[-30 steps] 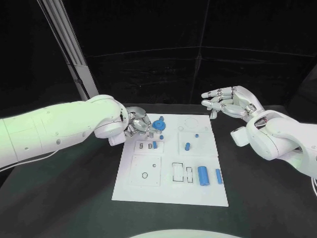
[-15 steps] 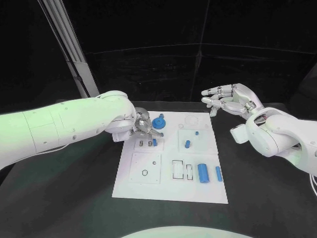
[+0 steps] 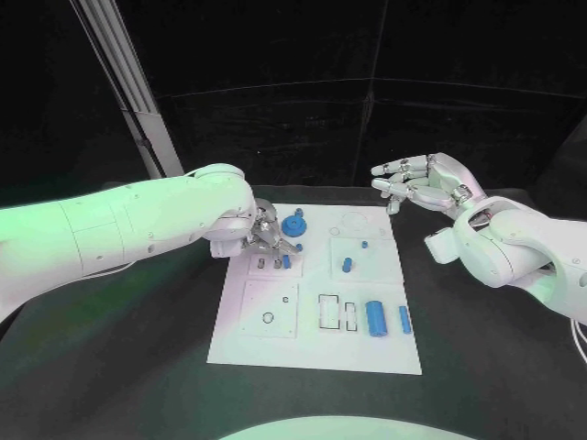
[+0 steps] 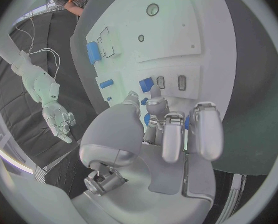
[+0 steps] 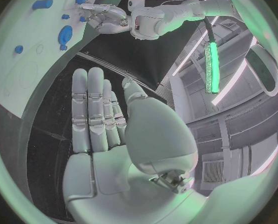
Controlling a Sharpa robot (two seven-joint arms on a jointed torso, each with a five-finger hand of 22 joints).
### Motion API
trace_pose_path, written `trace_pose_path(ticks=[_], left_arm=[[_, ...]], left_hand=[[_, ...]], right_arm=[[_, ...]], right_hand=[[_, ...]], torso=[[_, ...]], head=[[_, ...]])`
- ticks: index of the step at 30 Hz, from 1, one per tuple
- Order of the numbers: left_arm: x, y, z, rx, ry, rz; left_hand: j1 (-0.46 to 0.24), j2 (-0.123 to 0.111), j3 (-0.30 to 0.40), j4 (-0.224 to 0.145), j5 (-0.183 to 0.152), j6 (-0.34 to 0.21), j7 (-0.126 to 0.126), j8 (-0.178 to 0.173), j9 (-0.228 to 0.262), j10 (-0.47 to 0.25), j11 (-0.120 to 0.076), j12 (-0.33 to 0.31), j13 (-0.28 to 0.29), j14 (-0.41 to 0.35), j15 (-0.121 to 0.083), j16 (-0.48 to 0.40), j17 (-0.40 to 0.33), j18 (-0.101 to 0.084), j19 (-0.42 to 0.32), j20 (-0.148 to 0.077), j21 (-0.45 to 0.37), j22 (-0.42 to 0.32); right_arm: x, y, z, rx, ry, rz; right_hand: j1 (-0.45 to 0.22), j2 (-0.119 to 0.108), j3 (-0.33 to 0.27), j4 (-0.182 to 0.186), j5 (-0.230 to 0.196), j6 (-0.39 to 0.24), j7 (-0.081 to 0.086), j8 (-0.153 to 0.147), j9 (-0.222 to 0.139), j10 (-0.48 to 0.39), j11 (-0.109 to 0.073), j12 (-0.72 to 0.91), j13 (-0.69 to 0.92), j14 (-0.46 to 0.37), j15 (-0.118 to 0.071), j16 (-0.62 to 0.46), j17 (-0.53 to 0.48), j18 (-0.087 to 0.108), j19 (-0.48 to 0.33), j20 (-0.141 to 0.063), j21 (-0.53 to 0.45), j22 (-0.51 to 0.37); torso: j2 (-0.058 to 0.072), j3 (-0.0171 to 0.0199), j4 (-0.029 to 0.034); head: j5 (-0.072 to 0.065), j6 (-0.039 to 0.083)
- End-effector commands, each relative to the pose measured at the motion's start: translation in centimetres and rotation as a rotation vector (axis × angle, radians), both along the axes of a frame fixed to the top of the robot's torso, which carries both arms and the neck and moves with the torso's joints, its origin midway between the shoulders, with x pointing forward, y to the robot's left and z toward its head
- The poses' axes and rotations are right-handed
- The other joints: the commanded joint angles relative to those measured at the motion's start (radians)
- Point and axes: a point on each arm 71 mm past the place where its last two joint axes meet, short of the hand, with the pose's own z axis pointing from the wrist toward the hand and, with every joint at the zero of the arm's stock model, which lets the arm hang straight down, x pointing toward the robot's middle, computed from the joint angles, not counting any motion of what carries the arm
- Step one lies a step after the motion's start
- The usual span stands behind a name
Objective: Assemble the parts on the task board
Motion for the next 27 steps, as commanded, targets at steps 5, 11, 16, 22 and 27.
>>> trace_pose_path(ticks=[5, 11, 16, 22, 27], left_arm=[[0.1, -0.5, -0.2, 0.025, 0.013, -0.021], [0.3, -0.7, -0.3, 0.030, 0.018, -0.026], [0.4, -0.9, -0.5, 0.036, 0.025, -0.033], [0.4, -1.2, -0.6, 0.040, 0.029, -0.041], [0.4, -1.2, -0.7, 0.047, 0.035, -0.042]], left_hand=[[-0.007, 0.006, -0.010, 0.000, -0.003, -0.004, -0.002, 0.006, 0.006, 0.010, 0.000, 0.008, 0.004, 0.106, -0.010, 0.003, 0.263, -0.010, 0.016, -0.005, 0.005, 0.004], [-0.006, 0.006, -0.010, 0.000, -0.002, -0.005, -0.002, 0.007, 0.007, 0.009, 0.000, 0.007, 0.003, 0.106, -0.010, 0.003, 0.263, -0.010, 0.015, -0.005, 0.005, 0.004], [-0.005, 0.006, -0.011, -0.001, -0.002, -0.006, -0.003, 0.009, 0.008, 0.007, 0.000, 0.005, -0.001, 0.106, -0.010, 0.003, 0.263, -0.009, 0.014, -0.005, 0.002, -0.001], [0.004, 0.007, -0.013, -0.004, -0.002, -0.011, -0.003, 0.013, 0.014, 0.005, 0.000, 0.005, -0.002, 0.106, -0.010, 0.003, 0.263, -0.009, 0.013, -0.006, 0.002, -0.001], [0.019, 0.008, -0.014, -0.008, -0.001, -0.017, -0.003, 0.018, 0.022, 0.004, -0.001, 0.006, -0.002, 0.106, -0.011, 0.003, 0.263, -0.009, 0.013, -0.006, 0.003, 0.001]], right_arm=[[0.1, 0.2, 0.0, -0.003, 0.000, 0.017], [0.2, 0.4, 0.0, -0.009, 0.003, 0.025], [0.2, 0.6, -0.1, -0.010, 0.008, 0.032], [0.3, 0.7, -0.2, -0.011, 0.011, 0.034], [0.3, 0.8, -0.2, -0.012, 0.014, 0.036]], right_hand=[[0.006, 0.002, -0.007, 0.000, 0.007, -0.008, 0.001, 0.006, -0.001, -0.008, 0.000, 0.006, -0.003, 0.007, 0.002, -0.006, -0.002, 0.005, 0.008, 0.001, -0.006, -0.003], [0.006, 0.002, -0.008, 0.000, 0.008, -0.008, 0.001, 0.006, -0.001, -0.009, 0.000, 0.007, -0.004, 0.007, 0.002, -0.007, -0.002, 0.005, 0.009, 0.001, -0.008, -0.003], [0.007, 0.003, -0.008, 0.000, 0.010, -0.009, 0.001, 0.007, -0.001, -0.009, 0.000, 0.007, -0.005, 0.007, 0.002, -0.009, -0.002, 0.005, 0.009, 0.001, -0.009, -0.004], [0.007, 0.004, -0.008, 0.001, 0.012, -0.009, 0.001, 0.007, -0.001, -0.010, 0.000, 0.007, -0.006, 0.007, 0.003, -0.010, -0.002, 0.005, 0.010, 0.001, -0.010, -0.005], [0.007, 0.004, -0.008, 0.001, 0.013, -0.010, 0.002, 0.007, -0.001, -0.010, 0.000, 0.008, -0.007, 0.008, 0.003, -0.011, -0.002, 0.005, 0.010, 0.001, -0.011, -0.005]], torso=[[-0.001, 0.0001, 0.0009], [-0.001, 0.0008, 0.0008], [-0.001, -0.0001, 0.0013], [-0.001, 0.0011, 0.0005], [-0.001, 0.0013, 0.0015]], head=[[0.000, -0.004], [0.000, -0.005], [-0.002, -0.004], [-0.002, -0.005], [-0.004, -0.007]])
